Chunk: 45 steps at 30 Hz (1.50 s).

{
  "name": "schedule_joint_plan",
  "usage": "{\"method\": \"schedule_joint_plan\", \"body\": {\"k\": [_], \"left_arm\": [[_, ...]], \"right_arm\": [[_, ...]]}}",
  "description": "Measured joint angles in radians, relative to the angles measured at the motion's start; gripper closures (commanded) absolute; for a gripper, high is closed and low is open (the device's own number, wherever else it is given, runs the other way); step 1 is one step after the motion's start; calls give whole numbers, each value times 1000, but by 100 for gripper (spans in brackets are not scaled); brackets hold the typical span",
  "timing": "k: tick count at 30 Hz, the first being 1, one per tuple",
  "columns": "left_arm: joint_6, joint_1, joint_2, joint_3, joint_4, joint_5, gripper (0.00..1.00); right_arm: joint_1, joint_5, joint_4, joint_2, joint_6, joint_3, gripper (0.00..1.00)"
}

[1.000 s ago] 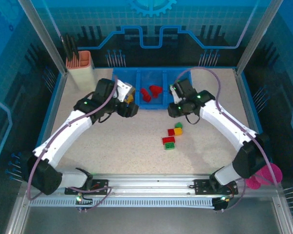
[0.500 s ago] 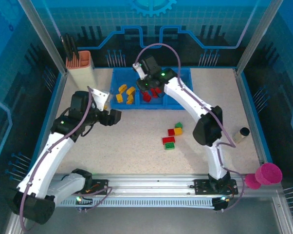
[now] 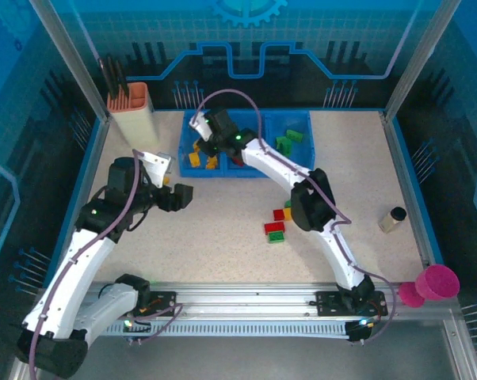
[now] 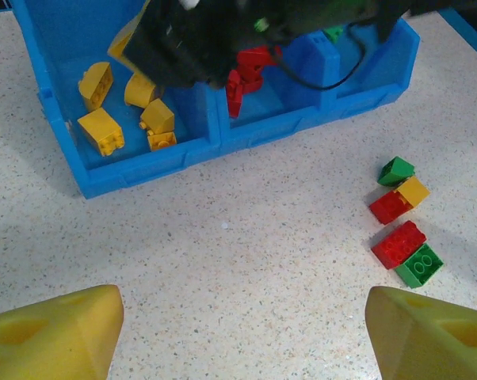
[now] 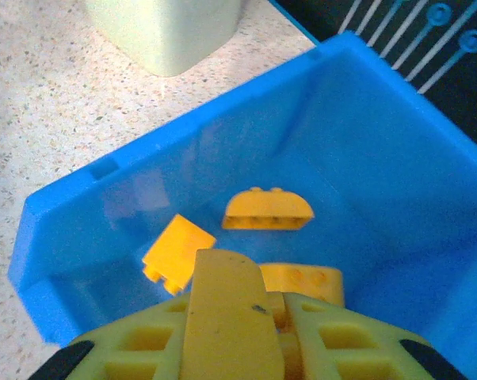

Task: Sort the legos into containers by color
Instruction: Place the lego in the container.

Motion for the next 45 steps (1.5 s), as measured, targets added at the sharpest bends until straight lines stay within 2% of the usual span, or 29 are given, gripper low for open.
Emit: {"method": "schedule_joint_plan", "body": {"k": [4, 14, 17, 24, 29, 35, 41, 45], "left_arm": [[-7, 1, -4, 0, 0, 0, 19], [-23, 2, -8, 0, -1, 0, 18], [-23, 2, -8, 0, -1, 0, 18], [-25, 3, 3, 5, -2, 2, 18], [-26, 3, 25, 21, -2, 8, 18], [-25, 3, 52, 54, 2, 25, 18], [-25, 3, 131, 90, 10, 58, 17], [-25, 3, 177, 110, 18, 79, 17]], "right_arm": [[35, 48, 29, 88, -74, 53, 72], [43, 125, 35, 142, -157, 83, 69], [44, 129, 33, 146, -170, 83, 67], [44, 116, 36, 146, -167, 83, 53], [44, 92, 43, 130, -158, 63, 55], [44, 69, 51, -51, -125, -98, 54], [24, 78, 41, -420, -47, -370, 52], [-35, 105, -18, -650, 50, -546, 52]]}}
